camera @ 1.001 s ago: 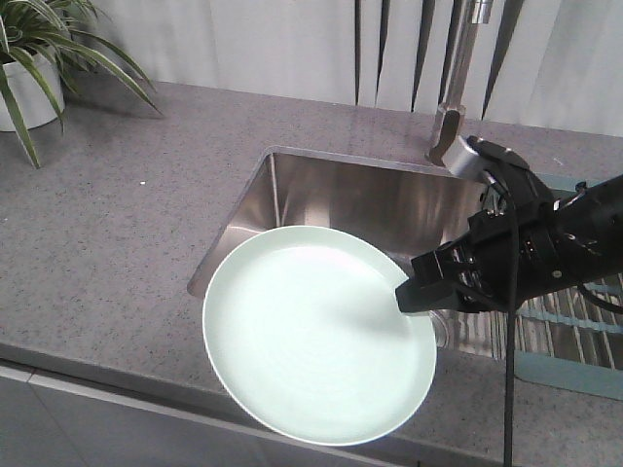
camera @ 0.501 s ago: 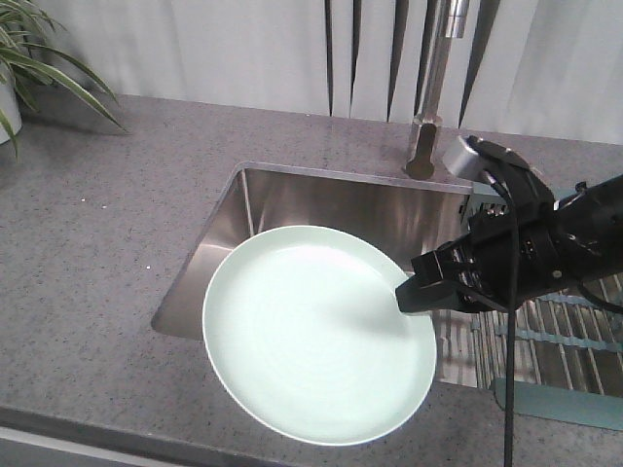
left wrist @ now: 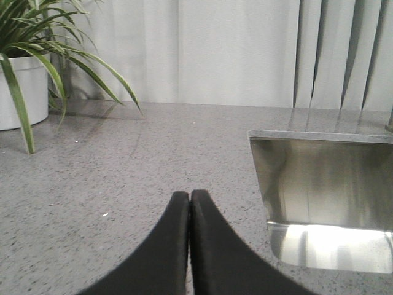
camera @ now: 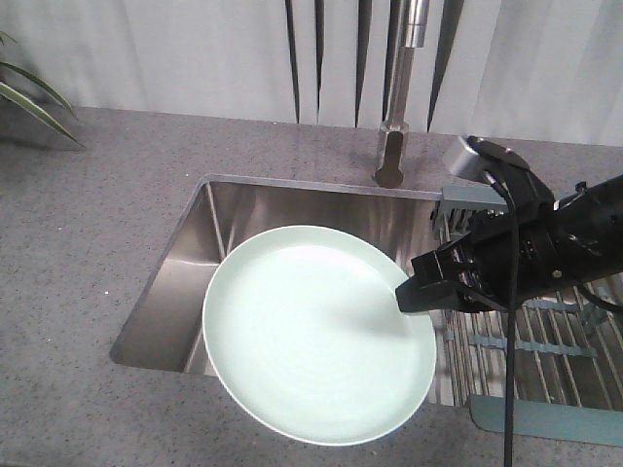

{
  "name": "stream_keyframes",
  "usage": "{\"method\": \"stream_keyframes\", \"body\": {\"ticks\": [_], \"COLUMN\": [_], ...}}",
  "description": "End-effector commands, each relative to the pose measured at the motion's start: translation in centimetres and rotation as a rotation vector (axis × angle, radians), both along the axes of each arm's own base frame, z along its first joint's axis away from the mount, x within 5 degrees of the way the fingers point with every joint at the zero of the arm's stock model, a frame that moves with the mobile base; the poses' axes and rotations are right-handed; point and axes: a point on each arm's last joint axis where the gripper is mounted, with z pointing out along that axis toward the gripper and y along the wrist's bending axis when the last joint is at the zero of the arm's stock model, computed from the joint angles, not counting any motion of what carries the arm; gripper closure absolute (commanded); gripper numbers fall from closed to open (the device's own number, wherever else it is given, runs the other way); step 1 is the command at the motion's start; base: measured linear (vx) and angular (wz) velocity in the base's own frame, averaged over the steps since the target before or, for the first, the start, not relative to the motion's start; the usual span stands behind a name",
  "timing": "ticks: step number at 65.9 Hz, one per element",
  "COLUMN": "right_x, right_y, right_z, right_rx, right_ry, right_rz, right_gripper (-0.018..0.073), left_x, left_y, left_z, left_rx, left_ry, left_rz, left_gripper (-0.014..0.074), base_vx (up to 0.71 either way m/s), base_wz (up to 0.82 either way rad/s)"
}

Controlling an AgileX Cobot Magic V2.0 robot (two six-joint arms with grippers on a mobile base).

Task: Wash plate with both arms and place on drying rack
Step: 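Drive up to the sink, holding the plate over the basin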

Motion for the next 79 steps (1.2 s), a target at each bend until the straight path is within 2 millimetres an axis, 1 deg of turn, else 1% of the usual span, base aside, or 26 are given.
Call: {"method": "stream_keyframes", "body": {"ticks": [1, 79], "right_x": [-0.22, -0.22], "right_y": [0.09, 0.09], "right_z": [1.82, 1.82], "right_rx": [0.058, 0.058], "right_ry": [-0.059, -0.059], "right_rz": [-0.021, -0.021], "right_gripper": [0.0568, 0.0568], "left_x": [-0.26, -0.26], "left_y": [-0.02, -0.02], "left_z": [1.59, 1.59], "left_rx": [-0.016, -0.016], "left_ry": [-0.113, -0.113], "left_rz": [-0.005, -0.005], "left_gripper": [0.0603, 0.0603], "base_vx": [0.05, 0.05], "base_wz": [-0.11, -0.10]}}
